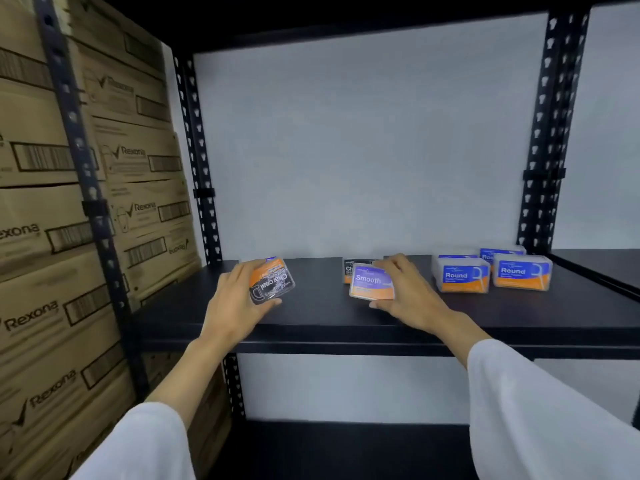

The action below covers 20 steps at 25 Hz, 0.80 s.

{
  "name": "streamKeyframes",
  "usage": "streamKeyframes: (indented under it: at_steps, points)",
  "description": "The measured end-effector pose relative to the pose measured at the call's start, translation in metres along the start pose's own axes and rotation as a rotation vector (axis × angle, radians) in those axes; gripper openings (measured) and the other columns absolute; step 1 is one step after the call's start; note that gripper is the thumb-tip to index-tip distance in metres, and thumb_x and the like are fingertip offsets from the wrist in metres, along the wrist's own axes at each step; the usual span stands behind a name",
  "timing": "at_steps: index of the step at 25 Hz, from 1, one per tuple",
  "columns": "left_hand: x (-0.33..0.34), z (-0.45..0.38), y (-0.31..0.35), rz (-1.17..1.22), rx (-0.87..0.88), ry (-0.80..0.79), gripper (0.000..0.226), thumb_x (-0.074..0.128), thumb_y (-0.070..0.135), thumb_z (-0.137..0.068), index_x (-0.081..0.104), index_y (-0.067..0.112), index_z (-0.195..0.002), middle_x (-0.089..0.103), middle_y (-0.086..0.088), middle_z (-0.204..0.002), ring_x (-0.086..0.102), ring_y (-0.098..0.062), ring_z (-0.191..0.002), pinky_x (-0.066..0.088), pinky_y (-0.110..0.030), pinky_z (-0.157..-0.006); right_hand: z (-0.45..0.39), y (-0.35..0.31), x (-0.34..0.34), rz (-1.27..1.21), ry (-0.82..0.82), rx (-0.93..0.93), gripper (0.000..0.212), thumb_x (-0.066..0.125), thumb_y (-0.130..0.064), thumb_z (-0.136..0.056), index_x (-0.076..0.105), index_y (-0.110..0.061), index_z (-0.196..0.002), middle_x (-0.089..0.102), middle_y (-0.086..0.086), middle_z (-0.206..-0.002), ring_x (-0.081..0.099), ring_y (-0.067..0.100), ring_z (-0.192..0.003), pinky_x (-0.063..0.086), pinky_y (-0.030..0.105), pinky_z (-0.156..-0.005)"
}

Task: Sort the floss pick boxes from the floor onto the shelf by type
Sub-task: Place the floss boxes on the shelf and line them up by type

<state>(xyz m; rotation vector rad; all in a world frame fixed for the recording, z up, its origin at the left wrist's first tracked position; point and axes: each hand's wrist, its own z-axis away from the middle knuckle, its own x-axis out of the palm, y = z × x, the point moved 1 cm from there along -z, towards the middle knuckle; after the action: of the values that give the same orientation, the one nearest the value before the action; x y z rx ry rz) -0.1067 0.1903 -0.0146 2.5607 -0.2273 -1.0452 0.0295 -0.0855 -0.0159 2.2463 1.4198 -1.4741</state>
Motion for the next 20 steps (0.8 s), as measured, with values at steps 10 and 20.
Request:
streamKeyframes:
  at_steps: [10, 20]
  points:
    - [-0.047, -0.003, -0.088, -0.176, -0.116, 0.065, 0.071, 0.078, 0.038, -0.074, 0.04, 0.033, -0.134, 0.049, 0.014, -0.128, 0.042, -0.017, -0.114, 0.043, -0.034, -0.087, -0.089, -0.069, 0.104, -0.172, -0.118, -0.096, 0.063, 0.073, -0.011, -0.079, 0.042, -0.017, -0.133, 0.033, 0.004, -0.136, 0.036, 0.019, -0.127, 0.043, 0.033, -0.102]
    - [-0.057, -0.001, -0.116, -0.093, -0.093, 0.033, 0.074, 0.082, 0.035, -0.069, 0.044, 0.033, -0.133, 0.041, 0.016, -0.12, 0.048, -0.006, -0.108, 0.046, -0.031, -0.096, -0.127, -0.089, 0.149, -0.249, -0.065, -0.122, 0.057, 0.058, -0.001, -0.082, 0.044, -0.014, -0.136, 0.041, 0.006, -0.141, 0.032, 0.025, -0.137, 0.028, 0.026, -0.108]
